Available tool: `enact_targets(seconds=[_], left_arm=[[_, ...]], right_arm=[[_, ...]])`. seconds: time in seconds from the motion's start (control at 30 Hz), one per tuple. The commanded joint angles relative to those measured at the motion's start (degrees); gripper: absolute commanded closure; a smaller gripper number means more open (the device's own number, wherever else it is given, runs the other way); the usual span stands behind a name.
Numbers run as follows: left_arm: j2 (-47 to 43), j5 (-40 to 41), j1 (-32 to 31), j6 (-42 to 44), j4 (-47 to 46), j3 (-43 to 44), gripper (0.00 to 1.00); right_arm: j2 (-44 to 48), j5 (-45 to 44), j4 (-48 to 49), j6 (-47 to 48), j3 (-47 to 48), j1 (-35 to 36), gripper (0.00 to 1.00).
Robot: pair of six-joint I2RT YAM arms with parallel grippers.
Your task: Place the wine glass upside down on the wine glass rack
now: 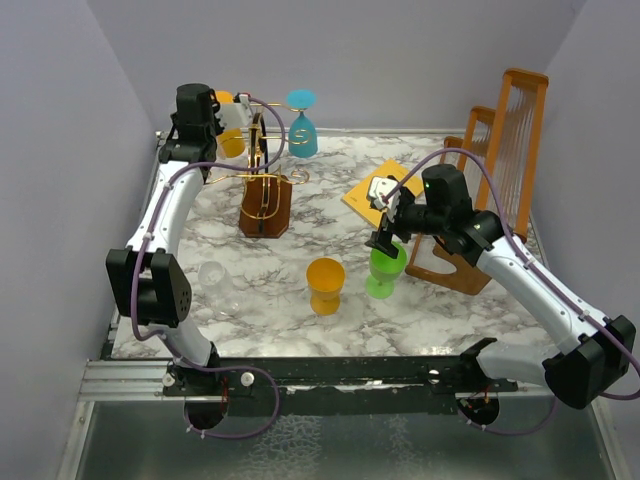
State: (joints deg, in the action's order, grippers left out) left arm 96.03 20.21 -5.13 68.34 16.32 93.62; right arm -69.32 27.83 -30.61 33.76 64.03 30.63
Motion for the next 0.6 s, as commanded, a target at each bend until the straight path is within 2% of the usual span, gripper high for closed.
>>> enact_targets(seconds=[0.0,0.57], left_arm=[[0.2,-5.1,-1.0,1.8,-0.4,3.6,1.0],[1.8,-6.3,-7.0,2.8,2.3,5.7,1.0]], right_arm=[[1.2,1.2,2.2,0.5,-0.4,-0.1,0.08],[1.3,0.9,2.6,0.9,-0.9,0.0,0.08]])
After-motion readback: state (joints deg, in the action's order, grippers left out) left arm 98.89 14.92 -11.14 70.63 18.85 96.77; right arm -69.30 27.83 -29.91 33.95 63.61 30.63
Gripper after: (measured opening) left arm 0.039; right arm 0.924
